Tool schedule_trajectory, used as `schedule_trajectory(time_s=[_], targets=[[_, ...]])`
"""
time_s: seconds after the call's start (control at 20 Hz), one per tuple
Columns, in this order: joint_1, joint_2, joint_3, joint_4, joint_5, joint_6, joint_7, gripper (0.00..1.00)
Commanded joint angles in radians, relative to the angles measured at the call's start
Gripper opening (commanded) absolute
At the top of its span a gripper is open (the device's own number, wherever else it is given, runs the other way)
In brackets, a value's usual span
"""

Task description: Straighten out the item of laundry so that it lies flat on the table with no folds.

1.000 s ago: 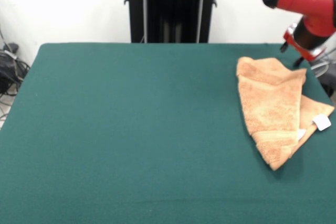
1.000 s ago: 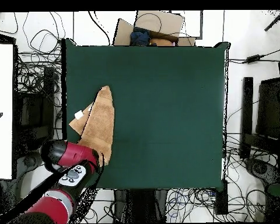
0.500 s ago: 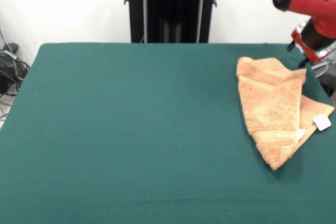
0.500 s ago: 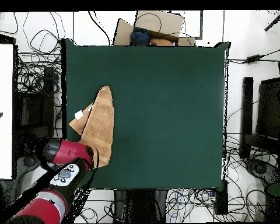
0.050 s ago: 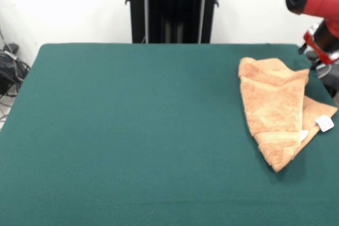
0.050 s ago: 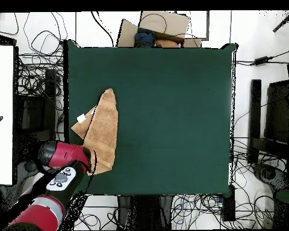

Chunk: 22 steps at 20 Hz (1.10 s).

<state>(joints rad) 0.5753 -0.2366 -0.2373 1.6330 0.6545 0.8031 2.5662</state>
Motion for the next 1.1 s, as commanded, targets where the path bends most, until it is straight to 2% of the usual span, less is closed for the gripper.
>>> schedule_trajectory(time_s=[0.05,0.7,1.1], targets=[[0.009,0.042,0.102,-0.15,0.077,-0.027,0.318,1.0],[0.025,0.081,0.095,-0.16,0.111,-0.084,0.291,1.0],[0.03,0.079,0.047,-0.181,0.074,-0.011,0.301,1.0]])
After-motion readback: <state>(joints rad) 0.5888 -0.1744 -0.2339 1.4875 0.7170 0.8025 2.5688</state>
